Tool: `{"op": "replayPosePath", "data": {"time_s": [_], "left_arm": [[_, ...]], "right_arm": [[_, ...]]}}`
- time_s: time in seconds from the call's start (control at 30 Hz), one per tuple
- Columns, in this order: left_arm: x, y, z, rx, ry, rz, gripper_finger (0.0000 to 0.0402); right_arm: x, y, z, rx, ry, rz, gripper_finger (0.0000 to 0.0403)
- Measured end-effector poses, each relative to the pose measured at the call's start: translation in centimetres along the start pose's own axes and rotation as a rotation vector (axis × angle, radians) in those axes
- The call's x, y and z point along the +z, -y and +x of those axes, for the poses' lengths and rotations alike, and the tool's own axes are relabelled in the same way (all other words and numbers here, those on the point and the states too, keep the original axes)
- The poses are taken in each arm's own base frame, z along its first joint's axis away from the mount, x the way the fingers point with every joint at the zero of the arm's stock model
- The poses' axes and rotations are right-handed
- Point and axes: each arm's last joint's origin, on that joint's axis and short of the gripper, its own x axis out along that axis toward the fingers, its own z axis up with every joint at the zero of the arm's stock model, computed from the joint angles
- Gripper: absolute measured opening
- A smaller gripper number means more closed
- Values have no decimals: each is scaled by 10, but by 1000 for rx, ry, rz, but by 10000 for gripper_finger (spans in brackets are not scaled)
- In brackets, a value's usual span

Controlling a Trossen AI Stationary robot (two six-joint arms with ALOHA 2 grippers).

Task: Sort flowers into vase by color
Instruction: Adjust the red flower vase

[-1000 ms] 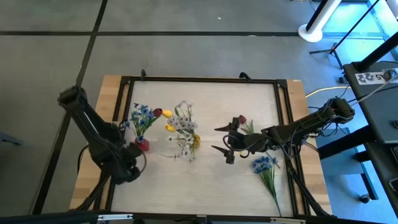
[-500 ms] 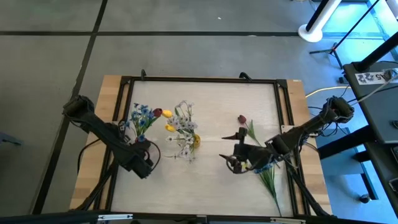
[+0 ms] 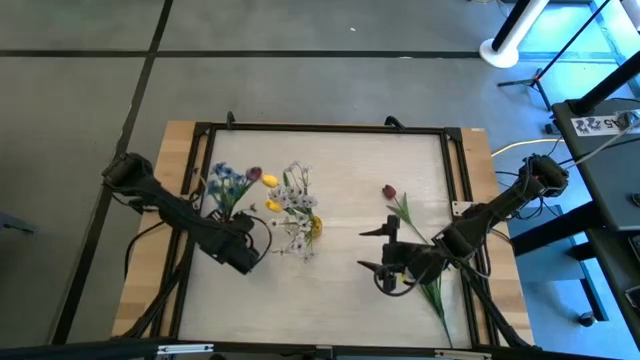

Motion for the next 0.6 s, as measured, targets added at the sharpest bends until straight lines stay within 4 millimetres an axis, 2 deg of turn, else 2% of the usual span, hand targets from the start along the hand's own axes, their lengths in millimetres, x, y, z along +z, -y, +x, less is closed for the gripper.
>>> {"op": "replayPosePath", "data": {"time_s": [0.33,0.6], "left_arm": [[19,-6,6,52,87,-4,39],[27,-17,27,116,103,-35,39]], "right_arm": [[0,0,0,0,0,0,331],[0,0,0,7,-1,0,331]]}}
